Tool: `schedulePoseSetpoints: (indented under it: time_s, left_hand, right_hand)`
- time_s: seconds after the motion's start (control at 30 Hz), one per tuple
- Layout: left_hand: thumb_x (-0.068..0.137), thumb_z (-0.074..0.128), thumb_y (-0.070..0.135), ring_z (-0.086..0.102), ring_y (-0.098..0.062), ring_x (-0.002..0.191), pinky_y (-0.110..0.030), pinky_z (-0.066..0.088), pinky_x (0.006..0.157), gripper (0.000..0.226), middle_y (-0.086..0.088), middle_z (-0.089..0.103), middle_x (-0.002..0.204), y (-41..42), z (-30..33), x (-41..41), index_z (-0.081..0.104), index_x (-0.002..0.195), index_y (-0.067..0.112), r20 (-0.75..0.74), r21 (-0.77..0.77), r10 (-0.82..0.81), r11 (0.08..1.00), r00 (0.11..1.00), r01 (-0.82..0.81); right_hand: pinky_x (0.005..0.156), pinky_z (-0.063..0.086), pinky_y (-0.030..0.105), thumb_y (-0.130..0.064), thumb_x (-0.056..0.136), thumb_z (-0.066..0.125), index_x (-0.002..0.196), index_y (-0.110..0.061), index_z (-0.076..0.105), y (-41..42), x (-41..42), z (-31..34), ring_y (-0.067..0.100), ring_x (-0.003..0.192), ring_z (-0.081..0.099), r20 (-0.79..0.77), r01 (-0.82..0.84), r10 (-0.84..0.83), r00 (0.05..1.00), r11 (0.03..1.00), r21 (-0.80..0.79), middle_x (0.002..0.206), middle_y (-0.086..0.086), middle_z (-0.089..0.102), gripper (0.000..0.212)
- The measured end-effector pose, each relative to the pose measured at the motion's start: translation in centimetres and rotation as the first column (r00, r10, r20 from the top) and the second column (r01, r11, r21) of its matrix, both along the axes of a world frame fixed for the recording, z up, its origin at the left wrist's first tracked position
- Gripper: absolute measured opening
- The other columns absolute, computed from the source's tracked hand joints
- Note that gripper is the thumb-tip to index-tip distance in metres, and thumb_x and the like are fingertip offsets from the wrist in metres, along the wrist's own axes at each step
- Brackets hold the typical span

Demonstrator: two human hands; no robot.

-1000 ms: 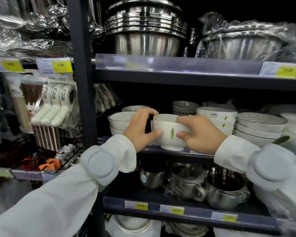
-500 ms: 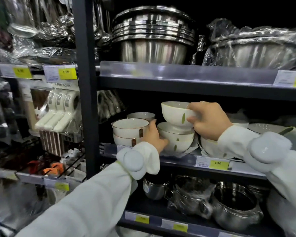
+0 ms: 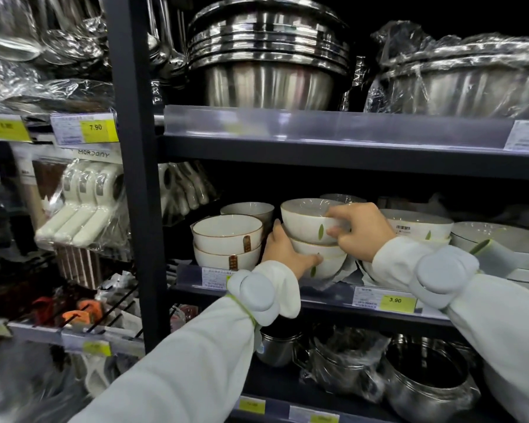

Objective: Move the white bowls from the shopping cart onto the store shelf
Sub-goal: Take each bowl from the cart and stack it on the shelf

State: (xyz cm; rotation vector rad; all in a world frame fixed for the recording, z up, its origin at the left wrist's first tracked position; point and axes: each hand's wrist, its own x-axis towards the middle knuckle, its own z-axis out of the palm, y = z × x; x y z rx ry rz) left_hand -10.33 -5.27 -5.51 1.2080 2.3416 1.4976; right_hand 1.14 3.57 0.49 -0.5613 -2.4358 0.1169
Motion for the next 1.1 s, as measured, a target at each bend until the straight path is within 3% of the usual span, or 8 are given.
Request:
schedulePoseSetpoints:
  time_s: [0.2, 0.73, 1.1]
  left_hand:
    - [0.069, 0.078, 0.033, 0.036, -0.026, 0.134, -0.033, 0.034, 0.109, 0.11, -0.009, 0.033, 0.147, 0.0, 0.0, 0.0, 0.006, 0.148, 0.013, 0.014, 0.018, 0.013, 1.0, 1.0, -0.013]
    - [0.071, 0.077, 0.033, 0.032, -0.024, 0.139, -0.031, 0.031, 0.111, 0.11, -0.007, 0.029, 0.152, 0.2, 0.0, -0.2, 0.002, 0.148, 0.011, -0.004, -0.005, -0.007, 1.0, 1.0, 0.007]
    - [0.072, 0.077, 0.031, 0.03, -0.025, 0.139, -0.031, 0.029, 0.112, 0.109, -0.008, 0.028, 0.152, 0.0, 0.1, -0.1, 0.002, 0.148, 0.01, -0.001, -0.016, -0.015, 1.0, 1.0, 0.015]
  right_hand:
    - [0.081, 0.051, 0.04, -0.016, 0.077, 0.06, 0.089, -0.026, 0.065, 0.3, -0.4, -1.3, 0.03, 0.092, 0.06, 0.006, -0.004, 0.004, 1.0, 0.999, -0.049, 0.093, 0.005, 0.069, 0.017]
    - [0.079, 0.052, 0.041, -0.014, 0.077, 0.06, 0.09, -0.024, 0.068, 1.5, -0.5, -2.5, 0.03, 0.088, 0.061, 0.007, -0.025, 0.026, 1.0, 0.992, -0.125, 0.091, 0.011, 0.069, 0.018]
    - [0.073, 0.053, 0.045, -0.016, 0.078, 0.056, 0.083, -0.03, 0.063, 1.9, -0.4, -2.3, 0.027, 0.079, 0.061, 0.078, -0.047, 0.055, 0.995, 0.994, -0.103, 0.082, 0.003, 0.068, 0.016]
